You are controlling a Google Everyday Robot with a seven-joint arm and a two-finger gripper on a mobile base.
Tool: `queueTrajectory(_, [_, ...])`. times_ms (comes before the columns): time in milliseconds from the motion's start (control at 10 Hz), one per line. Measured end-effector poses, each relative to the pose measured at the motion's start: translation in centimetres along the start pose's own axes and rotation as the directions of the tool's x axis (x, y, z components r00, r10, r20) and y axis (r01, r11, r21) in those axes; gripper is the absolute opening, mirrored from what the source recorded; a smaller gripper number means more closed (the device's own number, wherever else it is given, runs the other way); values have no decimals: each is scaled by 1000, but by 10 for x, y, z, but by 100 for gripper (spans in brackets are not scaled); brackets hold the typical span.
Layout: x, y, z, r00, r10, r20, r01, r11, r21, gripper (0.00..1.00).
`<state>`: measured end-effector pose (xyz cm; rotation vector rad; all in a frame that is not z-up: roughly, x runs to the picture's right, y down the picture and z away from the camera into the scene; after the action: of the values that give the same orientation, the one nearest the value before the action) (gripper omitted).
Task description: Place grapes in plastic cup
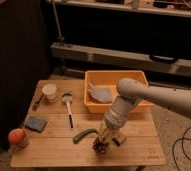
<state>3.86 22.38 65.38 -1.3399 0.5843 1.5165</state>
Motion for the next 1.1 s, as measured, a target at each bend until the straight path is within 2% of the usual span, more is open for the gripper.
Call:
queueTrajectory(700, [-3,1,2,1000,-3,4,3,1000,3,1])
queueTrajectory(800, [-4,0,3,1000,-1,3,1,1000,6,5])
queueTrajectory(1100, [-6,2,2,1000,1,22,-2,999,43,32])
